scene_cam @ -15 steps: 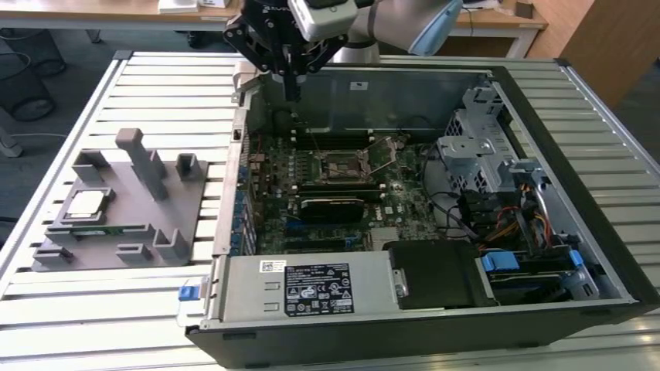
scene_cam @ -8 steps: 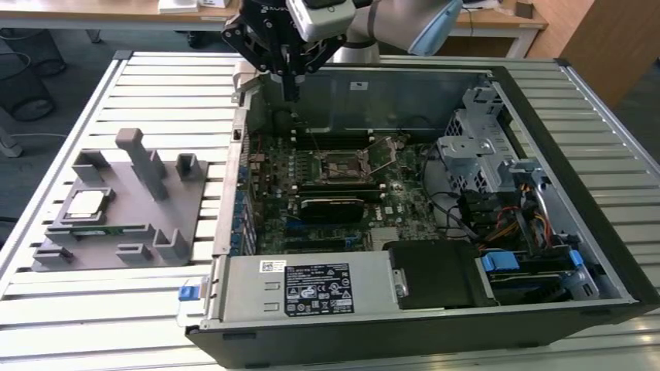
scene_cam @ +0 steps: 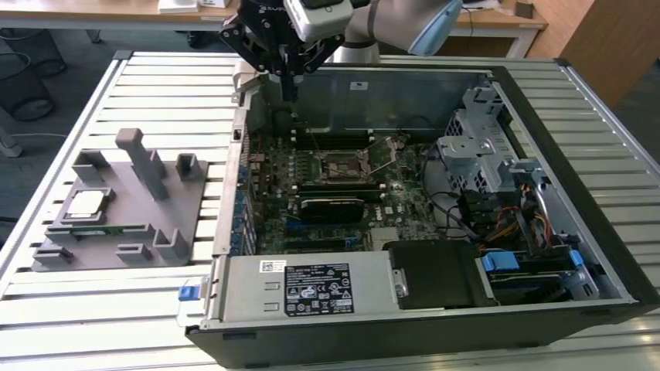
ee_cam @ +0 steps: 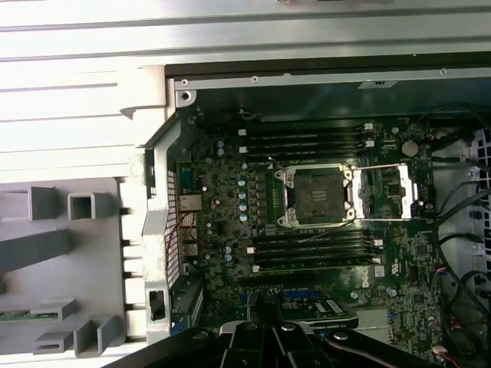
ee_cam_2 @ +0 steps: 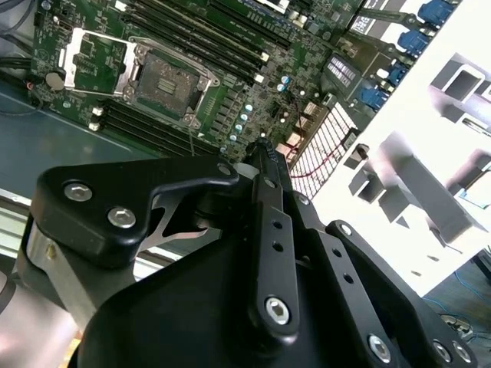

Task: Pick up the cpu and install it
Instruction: 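Reach for the cpu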

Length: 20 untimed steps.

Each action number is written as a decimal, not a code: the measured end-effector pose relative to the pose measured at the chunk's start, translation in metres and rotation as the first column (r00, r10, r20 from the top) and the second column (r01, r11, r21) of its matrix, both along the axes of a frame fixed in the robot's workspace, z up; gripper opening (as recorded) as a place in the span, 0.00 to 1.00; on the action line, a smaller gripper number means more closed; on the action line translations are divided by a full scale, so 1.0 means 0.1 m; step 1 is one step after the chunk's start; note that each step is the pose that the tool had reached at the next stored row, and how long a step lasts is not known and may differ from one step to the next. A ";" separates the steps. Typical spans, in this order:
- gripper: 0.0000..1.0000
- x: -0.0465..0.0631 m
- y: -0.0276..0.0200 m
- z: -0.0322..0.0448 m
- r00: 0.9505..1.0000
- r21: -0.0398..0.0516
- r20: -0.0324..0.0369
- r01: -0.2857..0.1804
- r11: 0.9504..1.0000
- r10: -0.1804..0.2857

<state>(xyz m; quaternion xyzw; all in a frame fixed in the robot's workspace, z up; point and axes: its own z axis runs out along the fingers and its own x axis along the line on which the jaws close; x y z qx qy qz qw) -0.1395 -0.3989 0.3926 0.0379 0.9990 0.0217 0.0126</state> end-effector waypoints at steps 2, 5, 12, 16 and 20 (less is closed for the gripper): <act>0.11 -0.01 0.000 0.000 1.000 0.000 0.000 0.000 1.000 0.000; 0.11 -0.01 0.000 -0.001 1.000 0.000 0.000 0.000 1.000 0.000; 0.11 -0.03 0.000 -0.002 1.000 0.000 0.000 0.000 1.000 0.000; 0.11 -0.05 0.000 -0.003 1.000 0.000 0.000 0.000 1.000 0.000; 0.11 -0.06 0.000 -0.003 1.000 0.000 0.000 0.000 1.000 0.000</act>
